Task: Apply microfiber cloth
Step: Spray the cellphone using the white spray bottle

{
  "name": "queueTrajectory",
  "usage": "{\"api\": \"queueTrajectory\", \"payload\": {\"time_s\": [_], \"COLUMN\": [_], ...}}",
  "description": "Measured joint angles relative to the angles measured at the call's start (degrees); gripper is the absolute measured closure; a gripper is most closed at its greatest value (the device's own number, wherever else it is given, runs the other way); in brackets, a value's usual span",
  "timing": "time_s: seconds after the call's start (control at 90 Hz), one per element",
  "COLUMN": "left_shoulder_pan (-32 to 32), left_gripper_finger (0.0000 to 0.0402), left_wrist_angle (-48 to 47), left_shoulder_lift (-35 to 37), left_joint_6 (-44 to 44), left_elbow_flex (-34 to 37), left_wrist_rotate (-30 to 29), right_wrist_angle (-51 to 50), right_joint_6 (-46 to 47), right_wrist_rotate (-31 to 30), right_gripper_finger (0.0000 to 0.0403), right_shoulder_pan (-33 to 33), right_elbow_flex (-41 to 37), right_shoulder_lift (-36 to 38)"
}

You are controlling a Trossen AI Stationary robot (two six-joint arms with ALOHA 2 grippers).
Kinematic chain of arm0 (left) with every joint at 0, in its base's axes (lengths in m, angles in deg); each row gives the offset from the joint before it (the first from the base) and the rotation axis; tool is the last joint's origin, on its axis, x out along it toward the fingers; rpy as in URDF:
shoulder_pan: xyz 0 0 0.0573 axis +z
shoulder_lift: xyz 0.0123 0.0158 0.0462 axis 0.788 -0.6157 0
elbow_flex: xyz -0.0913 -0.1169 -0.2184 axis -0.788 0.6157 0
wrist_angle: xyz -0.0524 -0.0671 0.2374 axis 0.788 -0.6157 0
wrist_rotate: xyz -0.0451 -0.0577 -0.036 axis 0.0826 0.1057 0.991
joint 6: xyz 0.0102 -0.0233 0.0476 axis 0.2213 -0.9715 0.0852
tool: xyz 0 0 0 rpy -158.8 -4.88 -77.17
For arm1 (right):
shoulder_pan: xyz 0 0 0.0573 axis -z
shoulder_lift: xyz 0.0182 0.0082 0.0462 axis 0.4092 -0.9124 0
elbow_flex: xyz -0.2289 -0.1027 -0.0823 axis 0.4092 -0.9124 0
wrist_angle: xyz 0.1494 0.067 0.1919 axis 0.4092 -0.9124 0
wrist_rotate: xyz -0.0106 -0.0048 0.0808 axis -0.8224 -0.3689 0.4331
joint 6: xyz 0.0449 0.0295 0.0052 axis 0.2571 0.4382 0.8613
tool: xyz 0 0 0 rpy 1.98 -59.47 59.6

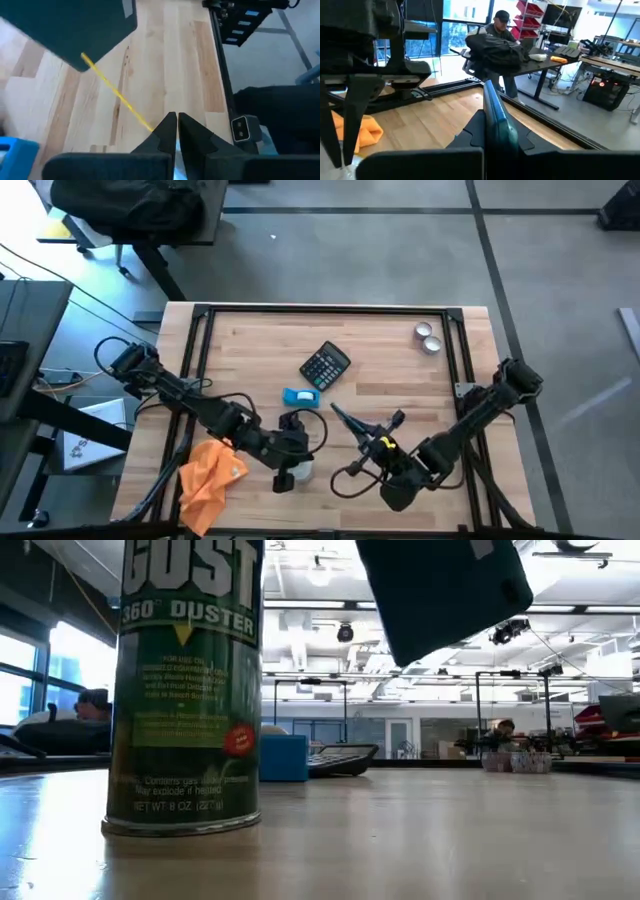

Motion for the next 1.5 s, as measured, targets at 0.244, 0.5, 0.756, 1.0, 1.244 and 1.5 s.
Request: {"api": "queueTrajectory", "payload": {"time_s": [0.244,0.5,0.756,1.0,1.244,1.5], "left_shoulder_pan": [-1.0,-1.4,-1.4,-1.2,-0.1,-0.1], "left_gripper_finger": [0.0401,0.0401,0.0401,0.0401,0.0402,0.0402], "left_wrist_angle": [-6.9,-6.6,-8.4,-8.3,-8.7,-9.0], "left_shoulder_lift": [0.1,0.2,-0.7,-2.0,-3.5,-3.5], "left_joint_6": [-3.5,-2.9,-4.2,-4.4,-5.9,-6.0], "left_elbow_flex": [-1.7,-1.8,-1.9,-2.0,-2.1,-2.1], "left_wrist_rotate": [-4.0,-3.6,-2.9,-2.0,1.2,1.6], "right_wrist_angle": [0.0,0.0,0.0,0.3,0.5,0.5], "right_joint_6": [0.0,0.2,0.1,0.1,1.5,1.5], "right_wrist_rotate": [0.3,0.4,0.7,1.2,1.2,2.4], "right_gripper_finger": [0.0402,0.0402,0.0402,0.0402,0.0402,0.0402], "right_shoulder_pan": [0.0,0.0,0.0,0.0,0.6,0.9], "right_elbow_flex": [0.0,0.0,0.0,0.0,0.0,0.0], "right_shoulder_lift": [0.0,0.0,0.0,0.0,0.0,0.0]}}
